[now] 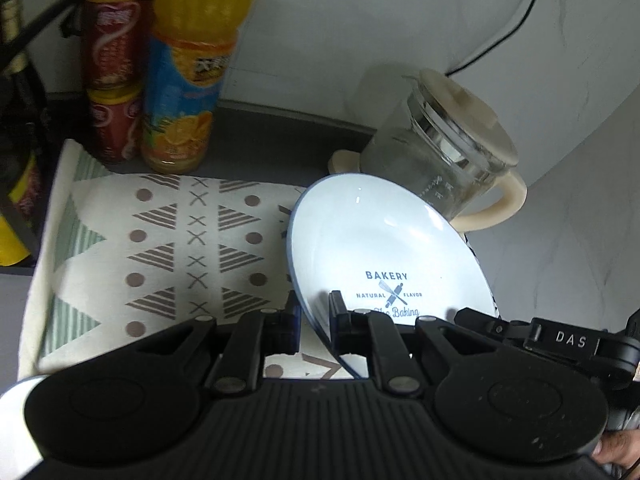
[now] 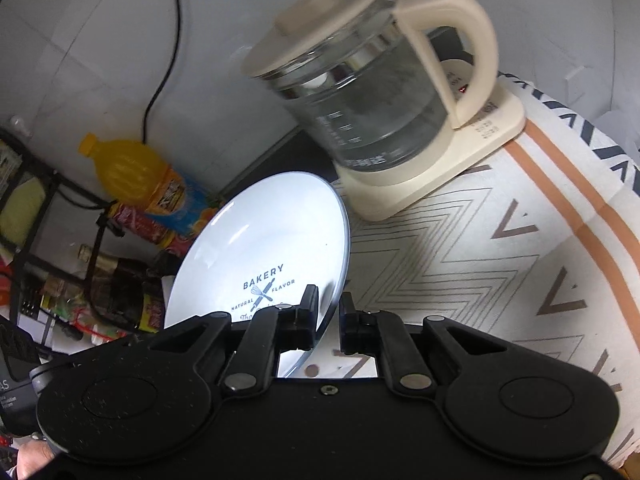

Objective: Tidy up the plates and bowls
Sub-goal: 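Lift the Bakery plate and carry it toward the plate stack, then lower the Bakery plate onto the Sweet Bakery plate and open both grippers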

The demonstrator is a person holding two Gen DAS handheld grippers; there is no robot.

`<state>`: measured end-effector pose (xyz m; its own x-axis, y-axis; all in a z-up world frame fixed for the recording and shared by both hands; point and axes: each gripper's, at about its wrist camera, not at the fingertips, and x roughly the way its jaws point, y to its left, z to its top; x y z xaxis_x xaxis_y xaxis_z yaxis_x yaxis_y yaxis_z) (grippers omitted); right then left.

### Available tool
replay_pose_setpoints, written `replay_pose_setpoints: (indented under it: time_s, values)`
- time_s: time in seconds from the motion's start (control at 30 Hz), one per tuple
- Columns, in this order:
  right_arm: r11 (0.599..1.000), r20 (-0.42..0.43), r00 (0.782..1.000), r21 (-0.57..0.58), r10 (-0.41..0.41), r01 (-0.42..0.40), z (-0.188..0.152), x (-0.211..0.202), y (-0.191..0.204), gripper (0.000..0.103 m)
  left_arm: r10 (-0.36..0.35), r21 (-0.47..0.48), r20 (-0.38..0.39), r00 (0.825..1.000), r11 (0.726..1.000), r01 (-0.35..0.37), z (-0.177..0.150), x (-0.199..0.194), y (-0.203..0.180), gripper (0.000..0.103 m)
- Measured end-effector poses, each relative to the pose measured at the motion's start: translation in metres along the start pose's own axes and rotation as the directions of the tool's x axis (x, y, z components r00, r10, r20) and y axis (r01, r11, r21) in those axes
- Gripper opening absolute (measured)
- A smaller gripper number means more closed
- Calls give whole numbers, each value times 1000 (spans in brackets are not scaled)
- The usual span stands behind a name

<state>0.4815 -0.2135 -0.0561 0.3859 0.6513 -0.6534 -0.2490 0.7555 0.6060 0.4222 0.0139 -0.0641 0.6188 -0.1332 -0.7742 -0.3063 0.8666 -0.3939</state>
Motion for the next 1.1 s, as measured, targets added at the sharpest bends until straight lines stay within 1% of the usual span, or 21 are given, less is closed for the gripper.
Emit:
replay_pose_setpoints:
  time_s: [0.47,1.1]
  values:
    - [997,-22,999,-63,49,-50,-35,-6,43,11,43,-38,74,996,998,-40,-23,-60,29,12]
    - [988,-81,994,-130,73,-83,-90,-3,87,11,110,-105,110,988,990,-99,-66,-115,74,12]
